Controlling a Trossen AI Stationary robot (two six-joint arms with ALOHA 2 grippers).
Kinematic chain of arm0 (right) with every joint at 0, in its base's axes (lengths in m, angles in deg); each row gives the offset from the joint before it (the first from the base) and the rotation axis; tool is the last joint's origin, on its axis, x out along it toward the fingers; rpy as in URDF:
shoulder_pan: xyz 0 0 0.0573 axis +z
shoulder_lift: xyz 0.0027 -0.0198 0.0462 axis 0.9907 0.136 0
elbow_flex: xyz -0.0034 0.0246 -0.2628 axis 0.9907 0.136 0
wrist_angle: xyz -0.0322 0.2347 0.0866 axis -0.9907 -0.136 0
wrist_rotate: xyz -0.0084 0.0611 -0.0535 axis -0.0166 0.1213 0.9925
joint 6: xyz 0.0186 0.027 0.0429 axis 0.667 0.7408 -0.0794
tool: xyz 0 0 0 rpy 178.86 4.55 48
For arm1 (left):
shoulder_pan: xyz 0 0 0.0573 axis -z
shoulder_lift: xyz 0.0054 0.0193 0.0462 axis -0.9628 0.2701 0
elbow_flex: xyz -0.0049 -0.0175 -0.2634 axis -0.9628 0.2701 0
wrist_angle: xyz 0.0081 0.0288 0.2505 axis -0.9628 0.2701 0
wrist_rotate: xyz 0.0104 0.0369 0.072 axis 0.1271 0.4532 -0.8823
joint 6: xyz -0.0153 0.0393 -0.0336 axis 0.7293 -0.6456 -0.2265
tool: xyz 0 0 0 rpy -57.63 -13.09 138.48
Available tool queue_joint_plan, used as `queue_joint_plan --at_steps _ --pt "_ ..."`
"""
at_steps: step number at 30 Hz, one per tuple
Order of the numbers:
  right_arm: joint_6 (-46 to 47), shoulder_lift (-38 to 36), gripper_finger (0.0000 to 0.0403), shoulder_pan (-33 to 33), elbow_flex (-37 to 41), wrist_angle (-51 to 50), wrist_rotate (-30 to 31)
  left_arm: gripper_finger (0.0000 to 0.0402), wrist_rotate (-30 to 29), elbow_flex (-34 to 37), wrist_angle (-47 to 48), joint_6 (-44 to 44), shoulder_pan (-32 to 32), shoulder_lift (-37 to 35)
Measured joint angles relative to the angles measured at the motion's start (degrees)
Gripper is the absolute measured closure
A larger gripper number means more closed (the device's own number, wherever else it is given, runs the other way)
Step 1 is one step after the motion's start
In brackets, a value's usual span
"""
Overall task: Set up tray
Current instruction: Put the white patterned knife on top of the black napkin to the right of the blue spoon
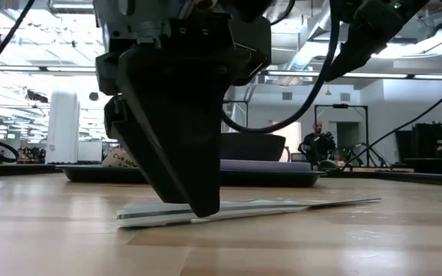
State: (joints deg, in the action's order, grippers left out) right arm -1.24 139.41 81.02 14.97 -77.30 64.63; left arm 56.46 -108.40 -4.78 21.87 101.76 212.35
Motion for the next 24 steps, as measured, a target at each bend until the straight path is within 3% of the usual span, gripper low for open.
queue_joint_plan --at_steps 11,24 --pt "-0.44 -0.02 0.0163 0.00 0.00 -0.01 0.02 0.0217 -0.04 0.12 -0.05 -0.07 -0.34 0.11" --pt "-0.44 -0.02 0.0163 0.00 0.00 -0.02 0.02 0.0378 -0.40 0.20 1.37 -0.20 -0.58 0.09"
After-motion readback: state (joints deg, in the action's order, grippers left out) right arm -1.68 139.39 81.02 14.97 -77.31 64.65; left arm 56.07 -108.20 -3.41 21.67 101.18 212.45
